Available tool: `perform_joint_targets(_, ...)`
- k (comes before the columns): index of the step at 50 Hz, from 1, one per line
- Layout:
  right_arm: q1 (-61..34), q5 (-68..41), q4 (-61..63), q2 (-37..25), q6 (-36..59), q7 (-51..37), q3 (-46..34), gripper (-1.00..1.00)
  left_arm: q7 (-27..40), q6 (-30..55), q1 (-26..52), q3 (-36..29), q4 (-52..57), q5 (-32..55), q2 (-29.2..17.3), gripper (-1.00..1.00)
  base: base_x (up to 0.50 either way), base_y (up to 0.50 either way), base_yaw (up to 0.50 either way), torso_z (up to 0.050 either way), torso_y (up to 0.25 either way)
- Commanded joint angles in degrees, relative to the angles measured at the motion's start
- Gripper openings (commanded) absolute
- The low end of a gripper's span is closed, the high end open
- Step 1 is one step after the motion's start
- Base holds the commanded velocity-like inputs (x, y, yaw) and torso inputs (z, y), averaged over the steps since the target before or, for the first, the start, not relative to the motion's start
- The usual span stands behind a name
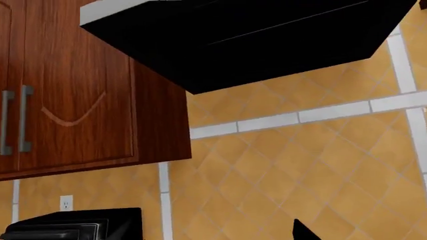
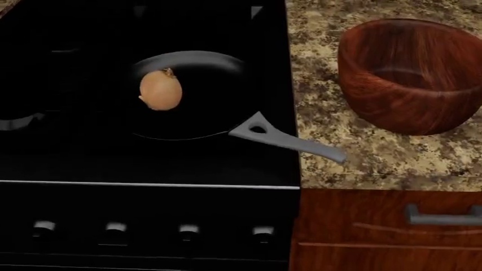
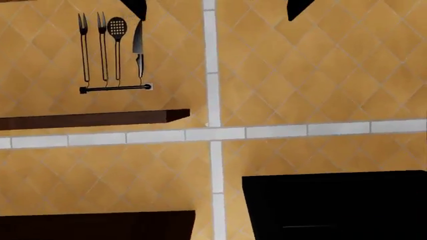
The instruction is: Pick the onion from the pan and place it in the bowl.
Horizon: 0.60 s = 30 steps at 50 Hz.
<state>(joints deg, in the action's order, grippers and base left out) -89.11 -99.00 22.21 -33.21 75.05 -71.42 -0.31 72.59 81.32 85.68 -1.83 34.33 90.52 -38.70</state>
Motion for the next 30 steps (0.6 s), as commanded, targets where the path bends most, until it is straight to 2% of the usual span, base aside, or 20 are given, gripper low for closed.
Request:
perform_joint_targets(1,0.5,-1.0,-0.6,-0.1,-1.0,0.5,0.1,1.0,0.2,-0.5,1.1,-1.0,-0.3,-0.4,-0.7,1.0,0.44,0.0,0.0,0.0,0.0)
perform_joint_targets(14,0.7,-3.7,-0.6,-1.0,-2.2,-0.8,0.2,1.0,3.8,-0.7,3.9,-2.6,-0.1,3.2,-1.7,1.0,0.44,0.0,0.0,0.0,0.0)
perform_joint_targets(30,1.5,-4.2,-0.5,-1.8,-3.3,-0.2,0.4,1.0,3.4,-2.3,3.5,-3.4,-0.7,3.5,-2.0,1.0,0.44,0.0,0.0,0.0,0.001)
